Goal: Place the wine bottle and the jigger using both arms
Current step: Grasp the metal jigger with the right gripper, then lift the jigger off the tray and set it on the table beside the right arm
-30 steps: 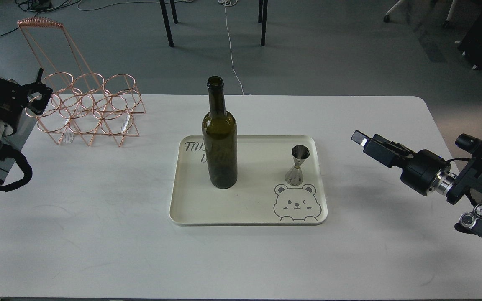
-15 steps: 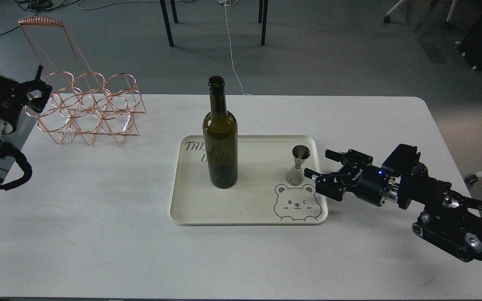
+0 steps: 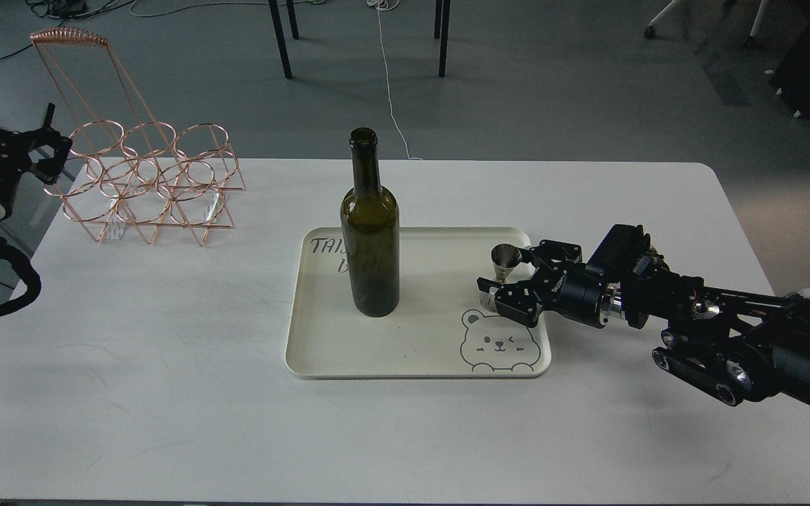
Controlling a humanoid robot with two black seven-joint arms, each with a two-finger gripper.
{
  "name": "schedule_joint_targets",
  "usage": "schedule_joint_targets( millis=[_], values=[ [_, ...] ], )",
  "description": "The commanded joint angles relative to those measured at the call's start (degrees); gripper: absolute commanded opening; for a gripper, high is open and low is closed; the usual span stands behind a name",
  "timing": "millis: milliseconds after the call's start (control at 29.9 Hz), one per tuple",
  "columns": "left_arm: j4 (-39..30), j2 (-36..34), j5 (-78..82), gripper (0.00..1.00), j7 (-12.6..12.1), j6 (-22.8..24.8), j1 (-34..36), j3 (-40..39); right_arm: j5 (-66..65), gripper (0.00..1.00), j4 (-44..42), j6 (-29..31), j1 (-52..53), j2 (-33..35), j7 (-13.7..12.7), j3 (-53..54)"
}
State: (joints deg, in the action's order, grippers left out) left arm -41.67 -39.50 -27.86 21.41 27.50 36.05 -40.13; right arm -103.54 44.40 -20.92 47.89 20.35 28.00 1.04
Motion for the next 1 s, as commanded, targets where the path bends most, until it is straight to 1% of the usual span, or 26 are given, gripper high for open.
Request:
schedule_joint_targets(
  millis=[0, 67, 134, 267, 301, 334, 468, 568, 735, 869, 969],
  values=[
    [0.01, -0.31, 0.00, 0.99, 0.03, 0.01, -0.02, 0.06, 0.01, 0.57, -0.19, 0.00, 0.01, -0.22, 0.00, -0.95],
    [0.01, -0.58, 0.00, 0.99, -0.05, 0.01, -0.02, 0.06, 0.01, 0.53, -0.27, 0.00, 0.01, -0.57, 0.00, -1.13],
    [0.01, -0.67, 0.00, 0.99, -0.05, 0.01, -0.02, 0.06, 0.01, 0.45, -0.45, 0.00, 0.10, -0.75, 0.00, -1.13],
    [-0.07, -0.76, 0.00, 0.99, -0.05, -0.34, -0.02, -0.12, 0.01, 0.27, -0.28, -0.08, 0.01, -0.66, 0.00, -1.13],
    [-0.08, -0.76, 0.00, 0.99, -0.05, -0.51, -0.02, -0.12, 0.01, 0.20, -0.28, -0.08, 0.10, -0.66, 0.00, -1.13],
    [-0.08, -0.76, 0.00, 0.99, -0.05, -0.51, -0.02, -0.03, 0.01, 0.15, -0.36, -0.17, 0.10, -0.66, 0.00, -1.13],
    [-0.08, -0.84, 0.00, 0.99, -0.05, -0.34, -0.10, -0.03, 0.01, 0.03, -0.01, -1.05, 0.54, -0.66, 0.00, -1.13],
    [-0.08, -0.93, 0.00, 0.99, 0.03, -0.34, -0.02, -0.12, 0.18, 0.01, 0.25, -1.93, 1.50, -0.66, 0.00, -0.86],
    [-0.08, -1.02, 0.00, 0.99, -0.05, -0.42, -0.02, -0.21, 1.32, 0.01, 2.44, -2.10, 2.21, 1.09, 0.00, 2.20],
    [-0.16, -1.46, 0.00, 0.99, -0.05, -0.51, 0.07, -0.30, 4.04, 0.01, 6.57, -1.93, 2.04, 5.83, 0.00, 5.81],
    [-0.34, -2.34, -0.09, 0.99, -0.05, -0.60, 0.07, -0.30, 6.85, 0.01, 9.12, -2.02, 1.86, 11.01, 0.00, 7.48]
  ],
)
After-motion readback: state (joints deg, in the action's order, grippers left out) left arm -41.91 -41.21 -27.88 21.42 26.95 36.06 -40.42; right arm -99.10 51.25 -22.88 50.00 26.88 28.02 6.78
